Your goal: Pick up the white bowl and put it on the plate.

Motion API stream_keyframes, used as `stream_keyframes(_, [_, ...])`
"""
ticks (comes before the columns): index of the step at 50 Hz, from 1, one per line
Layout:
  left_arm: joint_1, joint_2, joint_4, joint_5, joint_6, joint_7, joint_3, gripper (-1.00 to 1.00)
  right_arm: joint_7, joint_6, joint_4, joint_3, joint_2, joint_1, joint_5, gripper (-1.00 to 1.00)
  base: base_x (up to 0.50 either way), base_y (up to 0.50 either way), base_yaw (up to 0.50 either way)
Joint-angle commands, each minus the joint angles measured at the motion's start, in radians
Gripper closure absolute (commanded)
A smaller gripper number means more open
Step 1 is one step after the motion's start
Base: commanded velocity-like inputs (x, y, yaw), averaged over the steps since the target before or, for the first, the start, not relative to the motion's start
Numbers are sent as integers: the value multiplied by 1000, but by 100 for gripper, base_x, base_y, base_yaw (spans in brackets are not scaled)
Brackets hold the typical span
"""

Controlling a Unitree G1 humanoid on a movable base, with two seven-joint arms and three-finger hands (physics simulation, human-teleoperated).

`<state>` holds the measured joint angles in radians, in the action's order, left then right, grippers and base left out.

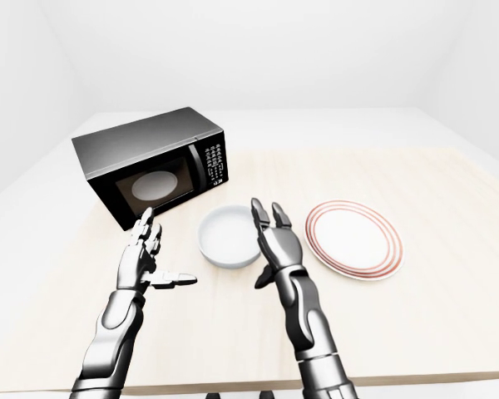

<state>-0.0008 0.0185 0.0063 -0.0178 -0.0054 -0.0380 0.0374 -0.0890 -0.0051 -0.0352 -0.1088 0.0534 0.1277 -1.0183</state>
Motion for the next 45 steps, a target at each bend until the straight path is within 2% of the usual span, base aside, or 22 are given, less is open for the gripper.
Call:
stream_keyframes(1, [0,0,0,0,0,0,0,-100,-20,-2,-25,-20,-10,25,-80,-100,0,0,0])
stream_keyframes(16, [0,0,0,0,0,0,0,-100,-89,-28,-113,-52,-24,64,-138,-100,0,0,0])
stream_keyframes(30, [0,0,0,0,0,0,0,-100,-199,-9,-77,-75,-44,84,-200,-100,0,0,0])
stream_keyframes(45, [0,0,0,0,0,0,0,-100,-303,-3,-77,-96,-67,106,-254,-100,0,0,0])
